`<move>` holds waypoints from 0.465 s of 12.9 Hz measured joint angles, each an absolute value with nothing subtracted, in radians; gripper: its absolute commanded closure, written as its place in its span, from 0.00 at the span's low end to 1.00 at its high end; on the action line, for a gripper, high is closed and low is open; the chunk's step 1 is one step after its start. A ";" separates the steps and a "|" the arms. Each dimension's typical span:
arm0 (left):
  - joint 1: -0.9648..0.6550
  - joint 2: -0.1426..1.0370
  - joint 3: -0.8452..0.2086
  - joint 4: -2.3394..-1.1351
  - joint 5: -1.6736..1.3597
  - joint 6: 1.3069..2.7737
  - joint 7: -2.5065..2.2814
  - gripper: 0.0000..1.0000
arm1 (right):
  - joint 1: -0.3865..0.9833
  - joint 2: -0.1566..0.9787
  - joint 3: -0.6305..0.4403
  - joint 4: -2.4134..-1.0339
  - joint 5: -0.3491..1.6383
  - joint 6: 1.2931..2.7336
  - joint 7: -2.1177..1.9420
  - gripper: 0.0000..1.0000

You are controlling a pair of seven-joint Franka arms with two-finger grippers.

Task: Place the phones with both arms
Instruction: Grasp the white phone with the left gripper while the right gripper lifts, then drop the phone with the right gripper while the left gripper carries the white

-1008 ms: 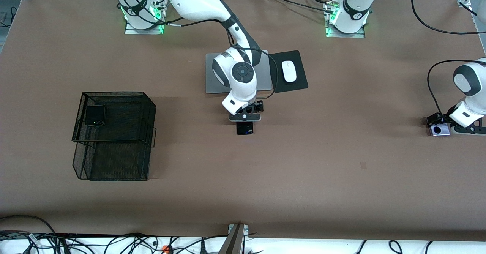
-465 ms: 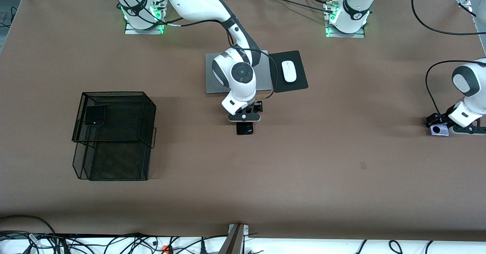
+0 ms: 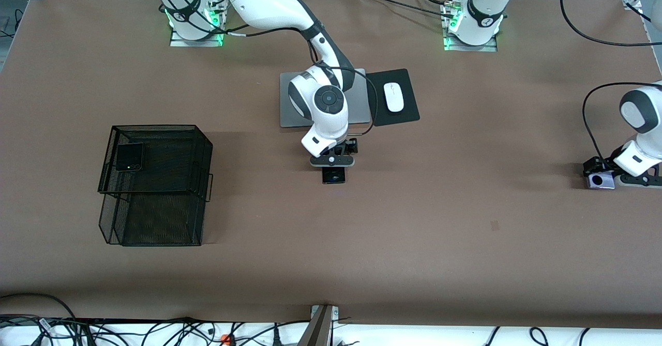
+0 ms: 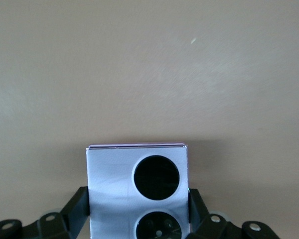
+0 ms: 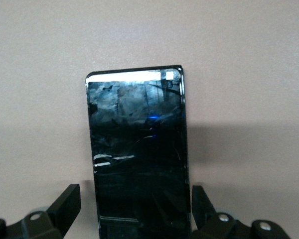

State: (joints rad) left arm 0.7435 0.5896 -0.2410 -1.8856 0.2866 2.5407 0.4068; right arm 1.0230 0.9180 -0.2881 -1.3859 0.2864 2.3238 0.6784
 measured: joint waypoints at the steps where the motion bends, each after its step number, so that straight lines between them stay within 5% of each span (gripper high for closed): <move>1: 0.741 0.570 -0.258 -1.854 0.287 2.456 0.407 0.73 | 1.021 0.921 -0.288 -1.386 0.298 2.327 0.678 0.03; 2: 0.737 0.556 -0.273 -1.806 0.287 2.358 0.410 0.73 | 1.020 0.924 -0.288 -1.386 0.303 2.329 0.678 0.30; 3: 0.728 0.545 -0.284 -1.750 0.287 2.256 0.413 0.74 | 1.020 0.927 -0.288 -1.386 0.304 2.329 0.679 0.69; 4: 0.713 0.540 -0.292 -1.693 0.287 2.160 0.415 0.74 | 1.020 0.928 -0.288 -1.386 0.304 2.329 0.679 0.91; 6: 0.666 0.536 -0.297 -1.587 0.286 1.995 0.417 0.74 | 1.020 0.927 -0.290 -1.386 0.304 2.329 0.679 1.00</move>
State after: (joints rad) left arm 0.6660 0.5361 -0.2972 -1.5874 0.2864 1.9947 0.4167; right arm 1.0202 0.9268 -0.2904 -1.3860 0.3042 2.3292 0.6787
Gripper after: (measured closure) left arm 0.163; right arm 0.198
